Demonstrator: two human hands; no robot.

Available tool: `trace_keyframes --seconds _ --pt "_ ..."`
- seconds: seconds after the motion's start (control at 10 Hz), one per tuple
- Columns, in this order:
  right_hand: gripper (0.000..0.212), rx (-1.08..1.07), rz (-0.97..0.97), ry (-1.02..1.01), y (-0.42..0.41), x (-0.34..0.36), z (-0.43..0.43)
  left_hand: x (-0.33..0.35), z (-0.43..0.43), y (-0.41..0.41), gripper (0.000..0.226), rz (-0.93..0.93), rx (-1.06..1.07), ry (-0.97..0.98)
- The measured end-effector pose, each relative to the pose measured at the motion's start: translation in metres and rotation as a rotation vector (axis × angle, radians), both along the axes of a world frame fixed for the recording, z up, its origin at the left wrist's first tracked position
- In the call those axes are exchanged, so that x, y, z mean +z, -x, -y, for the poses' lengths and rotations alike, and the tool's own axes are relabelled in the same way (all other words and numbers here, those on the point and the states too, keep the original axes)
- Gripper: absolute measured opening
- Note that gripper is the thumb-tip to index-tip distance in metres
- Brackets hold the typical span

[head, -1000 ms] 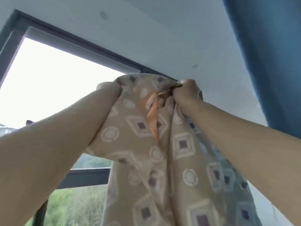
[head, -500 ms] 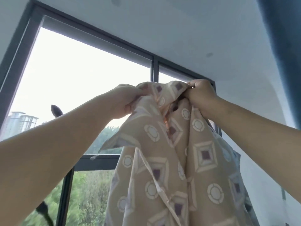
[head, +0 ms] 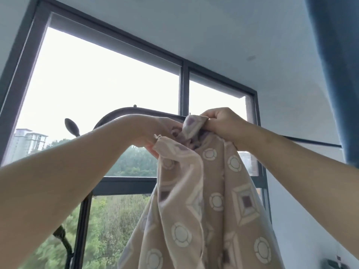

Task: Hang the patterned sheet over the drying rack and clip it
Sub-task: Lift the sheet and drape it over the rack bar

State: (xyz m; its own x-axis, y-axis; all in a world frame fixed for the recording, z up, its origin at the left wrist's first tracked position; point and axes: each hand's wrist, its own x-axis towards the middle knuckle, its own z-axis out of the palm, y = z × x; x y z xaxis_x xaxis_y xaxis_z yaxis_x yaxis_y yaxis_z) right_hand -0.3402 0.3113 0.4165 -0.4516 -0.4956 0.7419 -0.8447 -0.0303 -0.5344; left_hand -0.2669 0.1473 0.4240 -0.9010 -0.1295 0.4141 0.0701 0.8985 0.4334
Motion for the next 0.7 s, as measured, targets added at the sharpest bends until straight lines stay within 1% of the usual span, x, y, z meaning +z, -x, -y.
trace_keyframes --seconds 0.1,0.2,0.3,0.4,0.5,0.6,0.7 --pt "0.007 0.006 0.049 -0.038 0.006 -0.007 -0.001 0.002 -0.01 -0.02 0.033 -0.097 0.058 -0.165" --pt "0.004 0.036 0.13 -0.114 0.005 -0.01 -0.001 0.004 -0.002 -0.011 0.038 -0.165 -0.033 -0.274" --pt "0.031 0.072 0.173 -0.342 0.006 -0.014 0.001 -0.001 -0.009 -0.008 0.046 -0.227 -0.211 -0.361" --pt "0.04 0.094 0.262 -0.425 0.008 -0.021 0.005 -0.006 -0.015 -0.008 0.049 -0.218 -0.266 -0.346" --pt "0.017 0.057 0.257 -0.408 0.013 -0.028 0.004 -0.011 -0.019 -0.006 0.041 -0.213 -0.226 -0.315" --pt "0.008 -0.019 0.248 -0.277 0.023 -0.031 0.002 -0.013 -0.015 -0.008 0.029 -0.091 0.009 -0.111" --pt "0.009 -0.134 0.22 -0.095 0.037 -0.028 -0.002 -0.016 -0.006 -0.016 0.009 0.133 0.257 0.136"
